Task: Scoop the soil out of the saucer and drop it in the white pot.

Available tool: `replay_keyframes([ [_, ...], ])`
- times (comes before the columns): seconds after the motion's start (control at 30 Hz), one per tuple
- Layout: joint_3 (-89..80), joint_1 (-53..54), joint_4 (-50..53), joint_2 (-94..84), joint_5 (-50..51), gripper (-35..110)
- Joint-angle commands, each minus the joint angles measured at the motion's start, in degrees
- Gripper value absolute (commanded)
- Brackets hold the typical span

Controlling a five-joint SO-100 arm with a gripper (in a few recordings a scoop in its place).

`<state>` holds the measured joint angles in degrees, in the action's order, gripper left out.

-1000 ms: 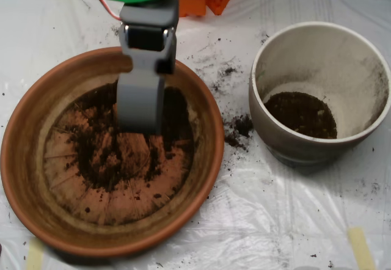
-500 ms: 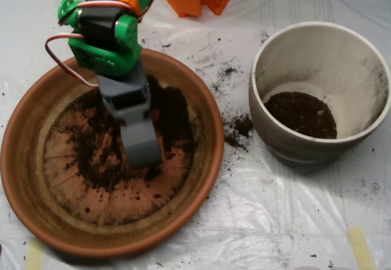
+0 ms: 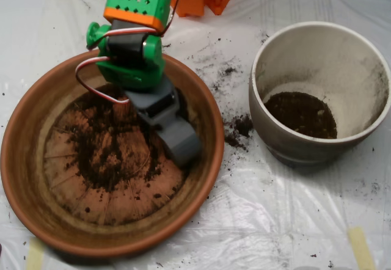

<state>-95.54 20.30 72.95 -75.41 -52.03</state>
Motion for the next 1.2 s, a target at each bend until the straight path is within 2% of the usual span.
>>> replay_keyframes([
  [0.0,-1.32,-0.79,-0.88,-5.8,0.18,45],
  [0.3,-6.06,0.35,-0.44,-9.84,-7.12,42],
  [0.47,-7.65,2.37,-0.53,-12.48,-10.02,33],
  [0.7,-3.34,6.42,-0.26,-9.4,-10.63,41],
  [1.17,-10.37,6.24,1.14,-12.92,-20.04,37],
])
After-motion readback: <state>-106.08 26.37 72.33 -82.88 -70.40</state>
